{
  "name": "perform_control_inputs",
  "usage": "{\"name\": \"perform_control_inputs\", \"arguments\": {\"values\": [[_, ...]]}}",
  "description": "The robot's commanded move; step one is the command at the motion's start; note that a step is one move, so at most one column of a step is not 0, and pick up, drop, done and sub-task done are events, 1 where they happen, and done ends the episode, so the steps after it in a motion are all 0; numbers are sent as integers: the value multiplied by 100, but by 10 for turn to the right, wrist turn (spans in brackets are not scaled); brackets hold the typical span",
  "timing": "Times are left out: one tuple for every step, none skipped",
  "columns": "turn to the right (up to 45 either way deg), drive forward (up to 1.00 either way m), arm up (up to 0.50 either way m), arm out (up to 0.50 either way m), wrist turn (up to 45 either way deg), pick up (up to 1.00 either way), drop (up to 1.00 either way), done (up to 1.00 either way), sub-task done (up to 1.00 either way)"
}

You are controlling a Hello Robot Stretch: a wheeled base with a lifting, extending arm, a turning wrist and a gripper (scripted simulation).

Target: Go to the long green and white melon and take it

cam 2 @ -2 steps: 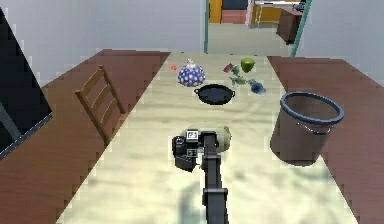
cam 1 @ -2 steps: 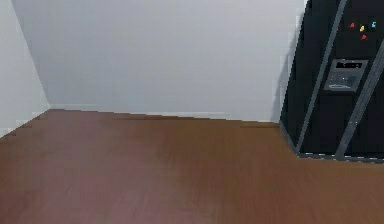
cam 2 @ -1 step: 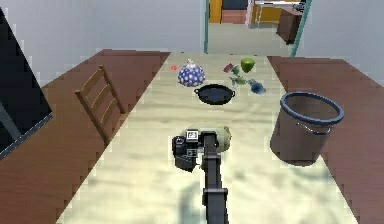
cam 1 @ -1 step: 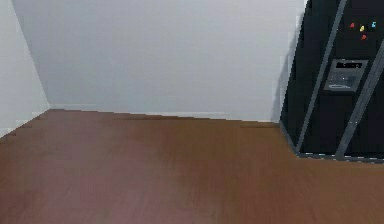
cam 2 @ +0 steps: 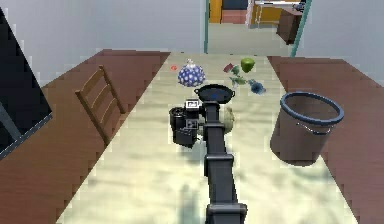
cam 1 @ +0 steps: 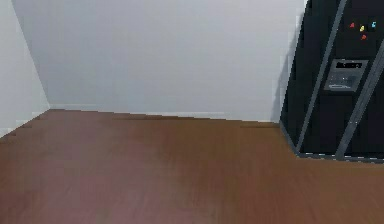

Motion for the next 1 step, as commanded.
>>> {"name": "perform_control_inputs", "arguments": {"values": [[0,0,0,0,0,0,0,100,0]]}}
